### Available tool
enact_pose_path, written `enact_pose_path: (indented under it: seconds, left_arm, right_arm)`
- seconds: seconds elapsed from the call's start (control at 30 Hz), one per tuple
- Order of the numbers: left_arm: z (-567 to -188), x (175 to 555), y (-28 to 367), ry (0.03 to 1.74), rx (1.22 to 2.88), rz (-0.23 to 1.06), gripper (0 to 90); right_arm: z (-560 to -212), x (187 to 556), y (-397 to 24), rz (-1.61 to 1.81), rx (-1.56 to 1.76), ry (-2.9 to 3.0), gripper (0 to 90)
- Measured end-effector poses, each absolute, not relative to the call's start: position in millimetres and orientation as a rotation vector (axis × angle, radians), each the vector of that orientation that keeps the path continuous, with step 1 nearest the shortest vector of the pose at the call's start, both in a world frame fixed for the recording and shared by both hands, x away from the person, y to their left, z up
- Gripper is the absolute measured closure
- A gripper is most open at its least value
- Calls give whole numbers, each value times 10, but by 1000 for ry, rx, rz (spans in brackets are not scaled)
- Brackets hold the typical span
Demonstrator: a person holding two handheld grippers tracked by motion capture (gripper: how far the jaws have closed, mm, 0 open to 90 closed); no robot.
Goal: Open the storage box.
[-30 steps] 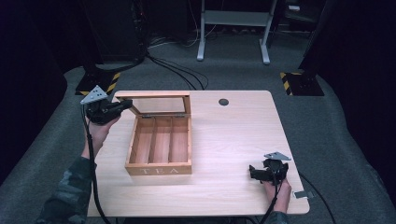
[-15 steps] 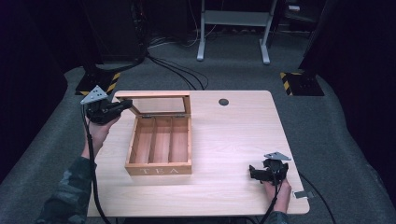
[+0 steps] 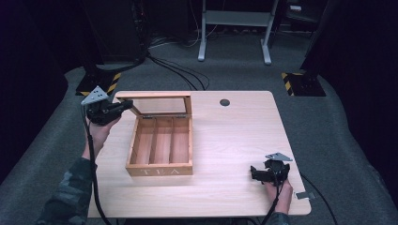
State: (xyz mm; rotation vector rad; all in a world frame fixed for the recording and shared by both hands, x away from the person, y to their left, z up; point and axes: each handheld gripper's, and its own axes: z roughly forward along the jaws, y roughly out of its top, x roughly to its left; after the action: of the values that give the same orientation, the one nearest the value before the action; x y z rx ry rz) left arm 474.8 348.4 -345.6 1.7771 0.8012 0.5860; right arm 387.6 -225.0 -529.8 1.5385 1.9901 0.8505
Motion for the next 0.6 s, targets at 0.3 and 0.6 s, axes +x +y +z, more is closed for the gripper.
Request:
enact_pose_path:
  seconds: [0.3,0.6]
  left_arm:
    - [-3455,4746,3483,801,1782,582,892]
    - [-3461,4745,3483,800,1782,583,892]
  right_arm:
    - [-5298,3876,-2250,851,1540,1990,19]
    - [-5299,3878,-2250,852,1537,1988,19]
